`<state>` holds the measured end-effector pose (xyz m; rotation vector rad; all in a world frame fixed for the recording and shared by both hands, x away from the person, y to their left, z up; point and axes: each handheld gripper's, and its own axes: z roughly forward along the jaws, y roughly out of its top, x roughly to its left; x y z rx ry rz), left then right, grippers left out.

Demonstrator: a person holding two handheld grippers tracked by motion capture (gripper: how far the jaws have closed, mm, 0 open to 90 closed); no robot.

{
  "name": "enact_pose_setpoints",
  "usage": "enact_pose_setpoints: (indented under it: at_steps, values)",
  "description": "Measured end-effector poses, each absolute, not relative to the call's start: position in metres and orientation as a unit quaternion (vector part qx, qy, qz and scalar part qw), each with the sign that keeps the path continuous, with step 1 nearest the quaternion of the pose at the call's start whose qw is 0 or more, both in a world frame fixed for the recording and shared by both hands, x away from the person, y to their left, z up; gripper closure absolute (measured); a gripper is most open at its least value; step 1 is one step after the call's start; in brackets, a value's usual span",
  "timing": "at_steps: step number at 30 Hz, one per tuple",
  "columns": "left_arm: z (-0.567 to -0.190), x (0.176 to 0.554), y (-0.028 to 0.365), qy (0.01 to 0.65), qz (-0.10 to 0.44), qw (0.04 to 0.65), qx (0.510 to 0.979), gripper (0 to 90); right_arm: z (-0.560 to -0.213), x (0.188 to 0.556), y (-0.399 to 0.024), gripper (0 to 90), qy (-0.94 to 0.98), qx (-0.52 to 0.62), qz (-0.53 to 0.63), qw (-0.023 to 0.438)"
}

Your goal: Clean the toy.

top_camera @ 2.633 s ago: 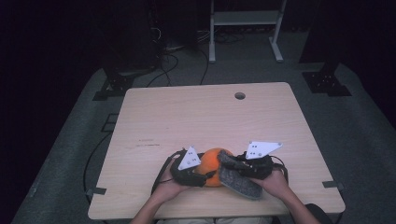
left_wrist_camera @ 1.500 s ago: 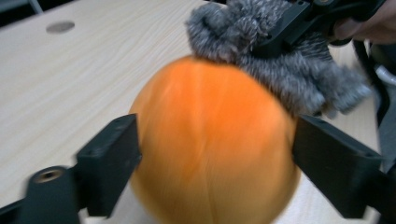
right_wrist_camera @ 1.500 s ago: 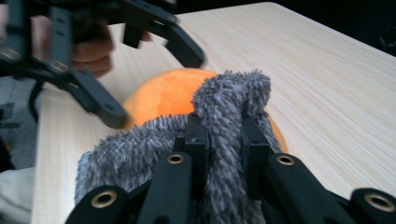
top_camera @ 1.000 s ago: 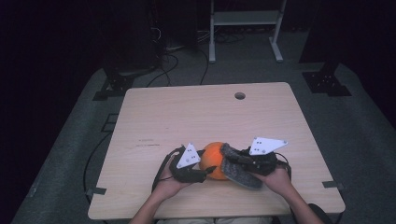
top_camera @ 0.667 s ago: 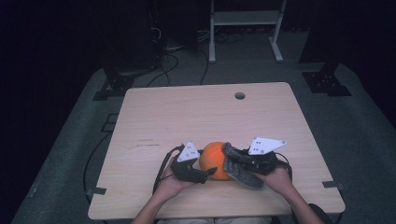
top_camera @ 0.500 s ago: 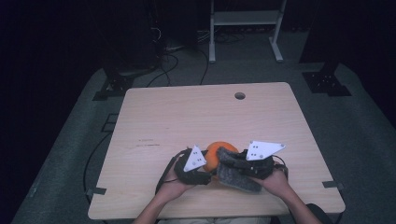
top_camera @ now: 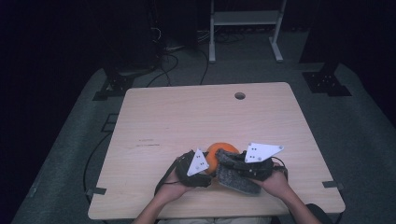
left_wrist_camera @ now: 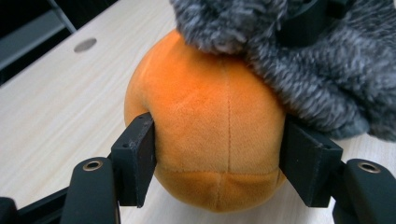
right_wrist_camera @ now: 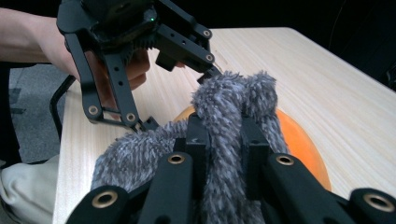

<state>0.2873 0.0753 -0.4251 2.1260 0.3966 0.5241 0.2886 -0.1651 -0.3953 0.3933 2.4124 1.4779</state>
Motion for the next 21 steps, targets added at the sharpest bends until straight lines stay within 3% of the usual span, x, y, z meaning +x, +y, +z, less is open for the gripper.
enact_pose_setpoints:
  at_steps: [4,10,13,16,19,21]
  values:
    - [-0.429,0.291,0.084,0.171,0.194,0.441,0.859,32.8,-0.401,0.303,-0.181,77.0,0.834,0.180,0.500,0.150]
    - [-0.420,0.295,0.087,0.195,0.150,0.496,0.833,16.7,-0.406,0.303,-0.181,76.8,0.833,0.192,0.499,0.140]
    - [-0.424,0.294,0.087,0.183,0.171,0.470,0.847,22.4,-0.407,0.299,-0.170,76.8,0.841,0.173,0.494,0.140]
    - [-0.427,0.297,0.094,0.187,0.156,0.466,0.850,26.9,-0.409,0.303,-0.175,76.9,0.842,0.183,0.489,0.136]
    - [-0.428,0.300,0.101,0.198,0.136,0.468,0.850,26.7,-0.415,0.309,-0.186,76.8,0.846,0.211,0.468,0.143]
    - [-0.425,0.299,0.099,0.199,0.139,0.478,0.844,21.5,-0.417,0.310,-0.188,76.8,0.844,0.217,0.472,0.134]
